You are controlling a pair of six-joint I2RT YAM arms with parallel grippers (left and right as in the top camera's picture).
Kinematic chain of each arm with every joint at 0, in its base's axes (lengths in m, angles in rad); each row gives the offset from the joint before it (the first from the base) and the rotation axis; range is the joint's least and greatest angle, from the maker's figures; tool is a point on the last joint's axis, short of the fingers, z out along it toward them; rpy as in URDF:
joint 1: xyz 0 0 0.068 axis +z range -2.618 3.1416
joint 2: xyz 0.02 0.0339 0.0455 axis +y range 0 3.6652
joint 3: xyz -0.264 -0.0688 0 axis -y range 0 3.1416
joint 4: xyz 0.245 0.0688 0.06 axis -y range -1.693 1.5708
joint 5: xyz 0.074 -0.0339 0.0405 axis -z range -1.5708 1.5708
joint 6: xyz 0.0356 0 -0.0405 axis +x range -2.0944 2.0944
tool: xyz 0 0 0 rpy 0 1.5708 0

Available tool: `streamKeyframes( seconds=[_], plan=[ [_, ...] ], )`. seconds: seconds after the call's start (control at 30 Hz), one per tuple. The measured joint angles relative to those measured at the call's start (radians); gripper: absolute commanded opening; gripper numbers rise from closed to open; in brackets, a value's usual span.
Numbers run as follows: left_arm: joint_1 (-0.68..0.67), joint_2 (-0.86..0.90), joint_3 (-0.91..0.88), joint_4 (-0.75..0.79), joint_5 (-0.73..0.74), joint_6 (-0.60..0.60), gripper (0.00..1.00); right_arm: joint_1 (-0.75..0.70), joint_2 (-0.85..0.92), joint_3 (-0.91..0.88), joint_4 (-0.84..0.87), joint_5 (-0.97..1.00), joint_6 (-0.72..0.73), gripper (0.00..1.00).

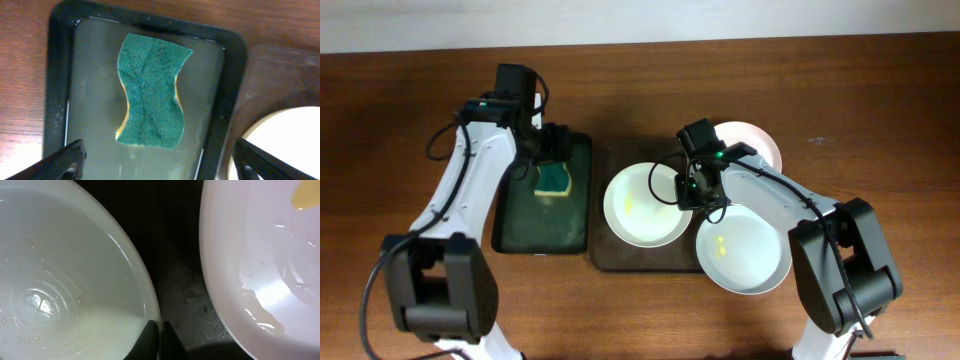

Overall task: Clean dirty plates on tray and stack at the side
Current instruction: 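Lower left gripper onto the green sponge and grip the plate rim with right, then grasp the green sponge with the left gripper and lift it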

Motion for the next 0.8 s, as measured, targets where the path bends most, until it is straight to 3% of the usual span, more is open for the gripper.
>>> streamKeyframes(
  seconds=[0.2, 0.3, 0.47, 0.53, 0.8],
  plan=[
    [0.0, 0.132, 0.0, 0.016, -0.003, 0.0, 0.88, 0.0, 0.0, 0.0, 0.0, 0.0, 0.0, 0.05],
    [0.0, 0.167, 0.0, 0.04, -0.011, 0.0, 0.73, 0.0, 0.0, 0.0, 0.0, 0.0, -0.001, 0.05],
    [0.0, 0.202, 0.0, 0.088, -0.026, -0.004, 0.7, 0.0, 0.0, 0.0, 0.0, 0.0, -0.001, 0.05],
    [0.0, 0.224, 0.0, 0.089, -0.029, -0.004, 0.57, 0.0, 0.0, 0.0, 0.0, 0.0, -0.001, 0.05],
    [0.013, 0.267, 0.023, 0.072, -0.025, -0.008, 0.69, 0.0, 0.0, 0.0, 0.0, 0.0, -0.001, 0.06]
  ],
)
